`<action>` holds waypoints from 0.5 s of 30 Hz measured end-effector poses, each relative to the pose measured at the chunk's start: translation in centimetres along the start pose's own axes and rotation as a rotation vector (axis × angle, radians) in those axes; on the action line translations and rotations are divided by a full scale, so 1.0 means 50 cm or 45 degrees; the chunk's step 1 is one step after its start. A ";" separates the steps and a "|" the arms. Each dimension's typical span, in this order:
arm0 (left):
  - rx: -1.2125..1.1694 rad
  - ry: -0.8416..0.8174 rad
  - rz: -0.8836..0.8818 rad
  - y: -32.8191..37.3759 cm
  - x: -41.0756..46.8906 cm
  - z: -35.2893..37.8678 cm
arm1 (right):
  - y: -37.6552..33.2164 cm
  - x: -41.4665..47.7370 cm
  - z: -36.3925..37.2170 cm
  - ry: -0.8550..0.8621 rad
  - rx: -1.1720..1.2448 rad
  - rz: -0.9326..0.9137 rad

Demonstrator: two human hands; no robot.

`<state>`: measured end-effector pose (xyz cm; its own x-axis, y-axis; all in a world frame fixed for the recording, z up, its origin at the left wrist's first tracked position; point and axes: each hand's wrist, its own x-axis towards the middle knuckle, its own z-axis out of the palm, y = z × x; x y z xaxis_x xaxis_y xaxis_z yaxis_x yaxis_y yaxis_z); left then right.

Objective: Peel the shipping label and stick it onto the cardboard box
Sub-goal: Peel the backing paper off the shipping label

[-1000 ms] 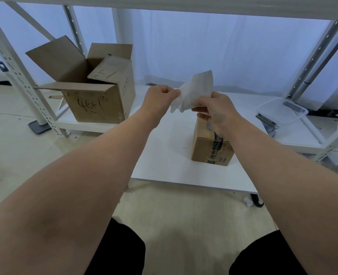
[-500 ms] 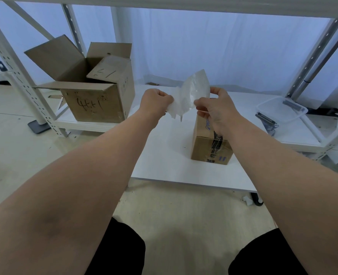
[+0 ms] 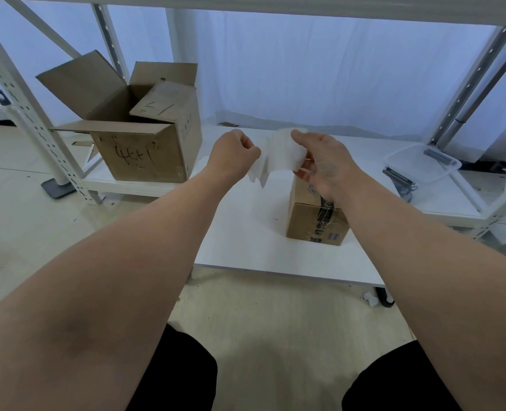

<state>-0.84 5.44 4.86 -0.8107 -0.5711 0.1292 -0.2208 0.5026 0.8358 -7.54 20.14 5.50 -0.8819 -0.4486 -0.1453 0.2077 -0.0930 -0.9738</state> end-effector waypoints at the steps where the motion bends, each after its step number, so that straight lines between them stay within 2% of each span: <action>1: 0.033 0.001 0.019 0.001 -0.001 0.000 | 0.000 0.000 0.000 -0.001 0.007 -0.011; 7: 0.078 0.013 0.036 0.000 -0.001 0.000 | 0.006 0.000 -0.003 -0.051 -0.085 -0.026; 15: -0.092 0.065 0.043 0.001 0.000 -0.006 | 0.008 -0.006 -0.008 -0.073 -0.318 -0.040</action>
<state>-0.68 5.26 5.09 -0.7880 -0.5878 0.1832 -0.1527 0.4749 0.8667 -7.35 20.59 5.08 -0.8592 -0.4995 -0.1112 0.0634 0.1118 -0.9917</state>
